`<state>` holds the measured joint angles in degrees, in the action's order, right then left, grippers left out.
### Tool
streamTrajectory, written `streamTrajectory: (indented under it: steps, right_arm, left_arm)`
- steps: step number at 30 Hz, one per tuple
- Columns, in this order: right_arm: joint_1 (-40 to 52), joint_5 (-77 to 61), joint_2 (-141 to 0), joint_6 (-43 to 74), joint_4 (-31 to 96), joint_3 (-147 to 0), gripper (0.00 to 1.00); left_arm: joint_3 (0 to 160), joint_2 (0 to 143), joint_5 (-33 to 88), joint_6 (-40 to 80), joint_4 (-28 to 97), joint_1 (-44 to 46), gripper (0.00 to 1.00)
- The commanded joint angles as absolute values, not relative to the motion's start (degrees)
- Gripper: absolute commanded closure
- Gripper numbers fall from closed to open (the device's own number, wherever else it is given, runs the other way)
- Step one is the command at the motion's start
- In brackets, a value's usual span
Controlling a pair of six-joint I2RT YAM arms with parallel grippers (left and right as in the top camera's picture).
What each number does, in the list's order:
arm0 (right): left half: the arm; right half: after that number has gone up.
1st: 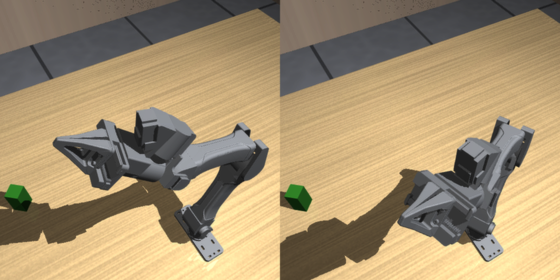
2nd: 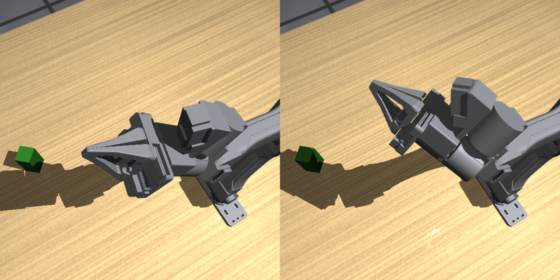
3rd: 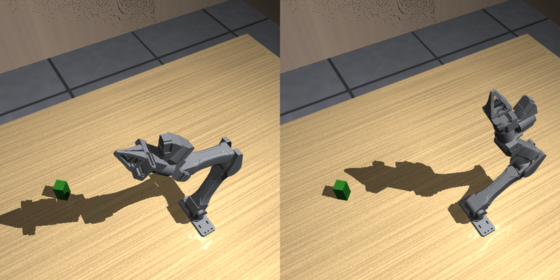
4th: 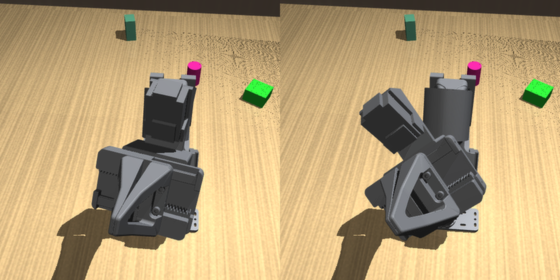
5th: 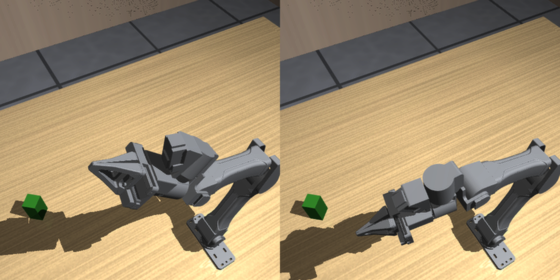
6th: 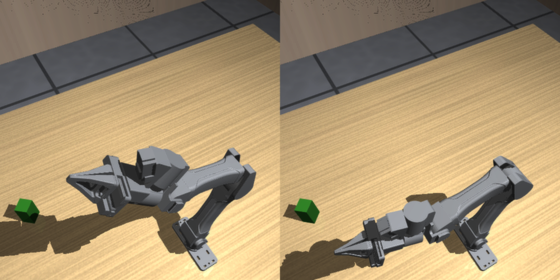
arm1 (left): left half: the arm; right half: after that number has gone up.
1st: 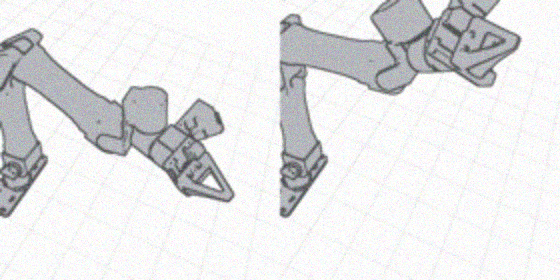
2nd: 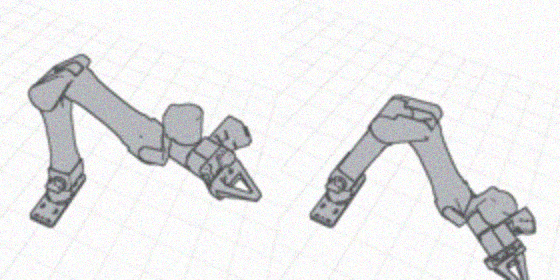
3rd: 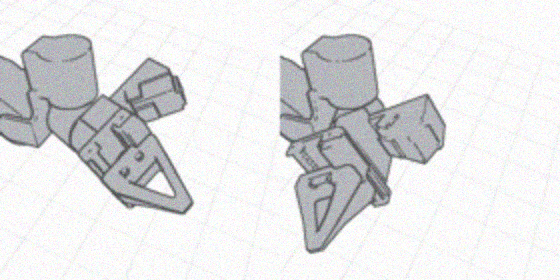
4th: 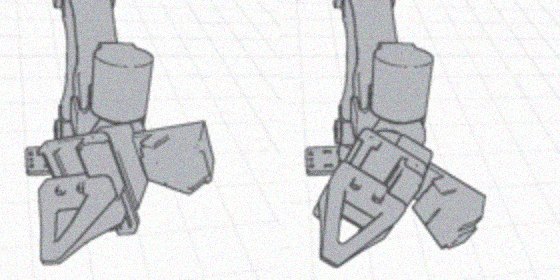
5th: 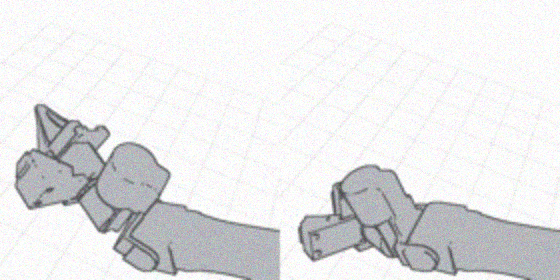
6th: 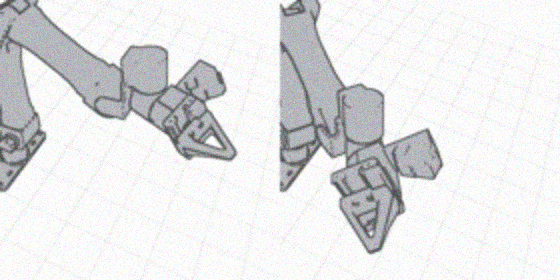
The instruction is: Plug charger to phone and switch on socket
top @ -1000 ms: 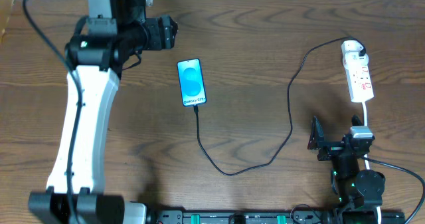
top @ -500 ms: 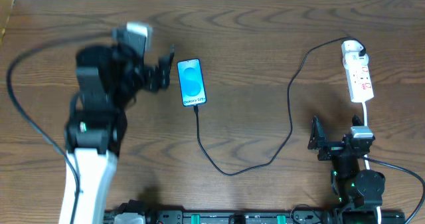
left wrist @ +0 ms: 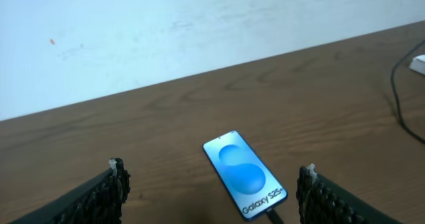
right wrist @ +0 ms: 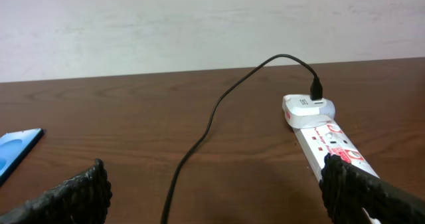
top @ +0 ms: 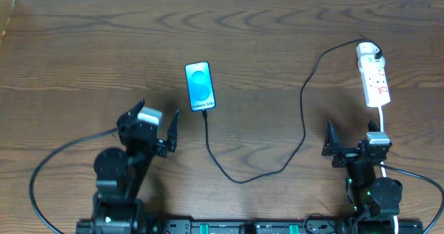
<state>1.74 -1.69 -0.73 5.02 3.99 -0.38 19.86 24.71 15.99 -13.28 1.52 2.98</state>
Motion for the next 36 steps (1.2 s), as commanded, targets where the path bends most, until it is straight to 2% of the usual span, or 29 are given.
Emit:
streamTrajectory:
  steps: [1,13,21,36]
  right_arm:
    - [2.2,-1.6,-0.4,5.5,4.2,-0.3,0.01]
    - [2.2,-1.6,-0.4,5.5,4.2,-0.3,0.01]
    - [2.2,-1.6,-0.4,5.5,4.2,-0.3,0.01]
    - [2.2,-1.6,-0.4,5.5,4.2,-0.3,0.01]
  left_arm:
    - [14.2,19.0,13.8,-14.1,-0.4,2.8,0.18]
    - [0.6,7.4,13.4,-14.6,-5.0,2.8,0.18]
    - [0.2,1.4,12.0,-15.0,3.2,2.8,0.18]
    - [0.2,0.3,11.9,-15.0,3.0,2.8,0.18]
